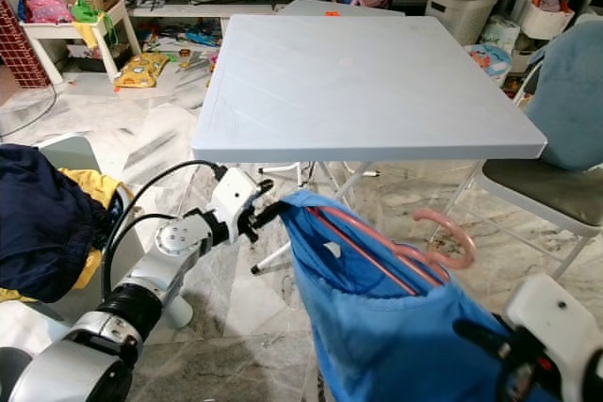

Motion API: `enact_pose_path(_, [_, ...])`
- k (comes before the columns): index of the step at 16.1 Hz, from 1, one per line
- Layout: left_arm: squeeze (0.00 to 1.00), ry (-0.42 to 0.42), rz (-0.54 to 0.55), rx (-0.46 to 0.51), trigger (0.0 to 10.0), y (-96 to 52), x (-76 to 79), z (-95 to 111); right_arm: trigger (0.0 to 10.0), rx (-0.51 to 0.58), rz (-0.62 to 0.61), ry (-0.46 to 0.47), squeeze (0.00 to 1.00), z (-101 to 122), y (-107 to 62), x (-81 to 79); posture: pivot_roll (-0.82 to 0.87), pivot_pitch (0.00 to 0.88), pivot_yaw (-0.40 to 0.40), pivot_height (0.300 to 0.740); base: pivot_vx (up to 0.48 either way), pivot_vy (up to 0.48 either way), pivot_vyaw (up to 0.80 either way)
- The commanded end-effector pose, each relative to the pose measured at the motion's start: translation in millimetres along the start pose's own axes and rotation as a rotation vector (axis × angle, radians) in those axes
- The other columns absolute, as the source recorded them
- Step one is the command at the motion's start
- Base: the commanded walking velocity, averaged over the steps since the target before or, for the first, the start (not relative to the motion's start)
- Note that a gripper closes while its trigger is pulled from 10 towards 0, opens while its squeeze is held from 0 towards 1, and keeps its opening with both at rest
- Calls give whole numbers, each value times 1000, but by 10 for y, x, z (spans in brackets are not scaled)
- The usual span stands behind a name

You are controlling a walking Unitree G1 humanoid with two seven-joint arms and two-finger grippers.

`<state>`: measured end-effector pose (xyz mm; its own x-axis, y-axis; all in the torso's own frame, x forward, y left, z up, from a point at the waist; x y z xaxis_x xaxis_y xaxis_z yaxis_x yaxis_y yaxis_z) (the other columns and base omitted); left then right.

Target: Hang hanger

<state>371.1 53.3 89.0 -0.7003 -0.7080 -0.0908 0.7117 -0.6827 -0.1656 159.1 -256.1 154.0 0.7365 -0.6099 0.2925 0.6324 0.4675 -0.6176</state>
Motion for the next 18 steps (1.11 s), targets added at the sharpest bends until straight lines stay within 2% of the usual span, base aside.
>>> enact_pose_path(1, [0, 26, 27, 4, 0, 2, -77, 50, 10000, 20, 8, -38, 0, 84, -49, -5, -89, 0, -16, 740, 0, 0, 0])
enact_pose_path(3, [0, 27, 44, 11, 0, 11, -99, 66, 10000, 22, 75, -38, 0, 89, -92, -129, -90, 0, -16, 740, 0, 0, 0])
enact_pose_path(7, [0, 24, 50, 3, 0, 17, -114, 58, 10000, 40, 112, -40, 0, 106, -169, -190, -90, 0, -15, 740, 0, 0, 0])
enact_pose_path(8, [0, 17, 51, -3, 0, 19, -114, 45, 10000, 65, 121, -37, 0, 145, -178, -199, -90, 0, -15, 740, 0, 0, 0])
enact_pose_path(9, [0, -31, 70, -10, 0, 30, -128, 29, 10000, 88, 125, -41, 0, 196, -174, -212, -93, 0, -13, 740, 0, 0, 0])
enact_pose_path(10, [0, -31, 52, -25, 2275, 39, -103, 11, 10000, 116, 111, -37, 0, 238, -166, -192, -94, 0, -14, 740, 0, 0, 0])
enact_pose_path(11, [0, -30, 16, -42, 10000, 43, -51, -20, 10000, 139, 79, -29, 0, 261, -152, -141, -92, 0, -15, 740, 0, 0, 0])
enact_pose_path(12, [1000, -60, -33, -45, 10000, 33, 23, -60, 10000, 173, 8, -18, 0, 294, -113, -33, -90, 0, -16, 740, 0, 0, 0])
enact_pose_path(14, [1000, -99, -97, -33, 10000, 23, 125, -75, 10000, 244, -70, 24, 0, 371, -28, 62, -80, 0, -23, 740, 0, 0, 0])
enact_pose_path(16, [1000, -92, -43, -6, 10000, 33, 87, -24, 10000, 255, -223, 48, 0, 345, 135, 242, -74, 0, -27, 740, 0, 0, 0])
enact_pose_path(17, [1000, -121, -22, 12, 10000, 50, 82, 18, 10000, 237, -256, 65, 0, 289, 236, 274, -70, 0, -29, 740, 0, 0, 0])
enact_pose_path(18, [1000, -122, -50, 41, 10000, 62, 139, 79, 10000, 235, -244, 76, 0, 273, 335, 235, -65, 0, -29, 740, 0, 0, 0])
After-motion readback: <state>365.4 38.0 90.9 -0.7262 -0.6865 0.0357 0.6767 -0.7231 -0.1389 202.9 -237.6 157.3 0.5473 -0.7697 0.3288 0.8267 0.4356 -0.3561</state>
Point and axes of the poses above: a point about 5 cm out from each wrist's last joint towards the gripper, its own y axis pointing out of the wrist towards the gripper, its own z axis along the axis of the wrist's last joint, x = y × z, the point moved 4 cm from there along y, pointing out of the wrist towards the gripper, and after that the axes turned 8 degrees about -y, right-handed, at the moved point
